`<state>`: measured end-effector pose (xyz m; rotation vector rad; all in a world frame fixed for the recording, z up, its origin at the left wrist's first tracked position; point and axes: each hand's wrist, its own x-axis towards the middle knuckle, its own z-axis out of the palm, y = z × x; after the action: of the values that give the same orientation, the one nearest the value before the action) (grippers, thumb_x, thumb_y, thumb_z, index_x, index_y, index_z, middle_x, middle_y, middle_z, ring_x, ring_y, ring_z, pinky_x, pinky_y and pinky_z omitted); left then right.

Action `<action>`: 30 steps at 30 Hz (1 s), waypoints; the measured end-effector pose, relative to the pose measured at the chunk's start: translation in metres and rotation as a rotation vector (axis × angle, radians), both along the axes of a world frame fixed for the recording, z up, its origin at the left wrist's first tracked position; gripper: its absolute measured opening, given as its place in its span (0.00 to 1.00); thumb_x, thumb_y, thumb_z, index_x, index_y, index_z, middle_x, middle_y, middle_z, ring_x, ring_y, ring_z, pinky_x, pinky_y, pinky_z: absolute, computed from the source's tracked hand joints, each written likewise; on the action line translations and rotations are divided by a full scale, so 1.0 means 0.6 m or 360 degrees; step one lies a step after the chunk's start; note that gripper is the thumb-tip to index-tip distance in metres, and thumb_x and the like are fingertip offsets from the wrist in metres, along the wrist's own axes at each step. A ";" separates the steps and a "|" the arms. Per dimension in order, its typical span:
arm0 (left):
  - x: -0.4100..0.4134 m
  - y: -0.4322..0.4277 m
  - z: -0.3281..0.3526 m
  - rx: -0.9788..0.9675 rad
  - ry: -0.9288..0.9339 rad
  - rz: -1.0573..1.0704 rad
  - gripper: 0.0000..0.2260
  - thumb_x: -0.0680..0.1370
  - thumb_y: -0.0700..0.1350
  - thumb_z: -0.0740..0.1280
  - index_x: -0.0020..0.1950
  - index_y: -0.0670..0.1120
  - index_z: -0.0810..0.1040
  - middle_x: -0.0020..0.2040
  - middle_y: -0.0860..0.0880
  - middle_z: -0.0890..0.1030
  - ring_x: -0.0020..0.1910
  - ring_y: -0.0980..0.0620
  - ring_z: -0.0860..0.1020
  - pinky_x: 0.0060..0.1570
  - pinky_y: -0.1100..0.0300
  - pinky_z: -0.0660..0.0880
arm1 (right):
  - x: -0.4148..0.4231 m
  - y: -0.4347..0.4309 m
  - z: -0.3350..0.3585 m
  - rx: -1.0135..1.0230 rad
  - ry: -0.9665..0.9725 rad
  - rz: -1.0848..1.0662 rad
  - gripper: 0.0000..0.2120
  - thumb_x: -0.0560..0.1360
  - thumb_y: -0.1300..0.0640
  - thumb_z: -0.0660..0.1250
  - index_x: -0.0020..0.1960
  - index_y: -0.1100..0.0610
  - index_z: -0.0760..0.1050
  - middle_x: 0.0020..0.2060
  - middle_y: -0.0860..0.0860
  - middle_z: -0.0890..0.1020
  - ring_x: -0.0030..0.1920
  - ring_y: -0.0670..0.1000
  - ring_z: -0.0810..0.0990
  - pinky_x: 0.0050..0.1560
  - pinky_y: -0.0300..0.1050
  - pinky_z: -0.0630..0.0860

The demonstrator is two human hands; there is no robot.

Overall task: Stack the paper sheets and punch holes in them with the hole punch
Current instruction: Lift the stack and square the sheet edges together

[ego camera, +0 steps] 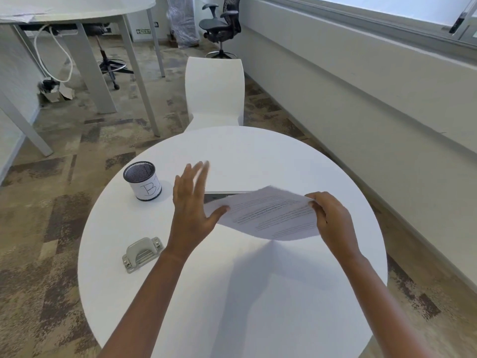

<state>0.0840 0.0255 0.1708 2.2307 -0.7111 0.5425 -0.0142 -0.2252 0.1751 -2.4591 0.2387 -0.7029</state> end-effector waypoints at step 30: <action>-0.008 0.015 -0.088 -0.1082 0.1313 0.0007 0.09 0.75 0.37 0.66 0.42 0.50 0.80 0.34 0.58 0.83 0.30 0.63 0.78 0.31 0.71 0.74 | -0.040 -0.072 -0.090 0.1445 0.0301 -0.0130 0.10 0.72 0.68 0.67 0.52 0.61 0.78 0.44 0.49 0.83 0.38 0.39 0.83 0.40 0.28 0.77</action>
<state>0.0790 0.0344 0.1179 1.5852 -0.0570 -0.1536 -0.0380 -0.2683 0.1213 -1.6385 0.5862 -0.2812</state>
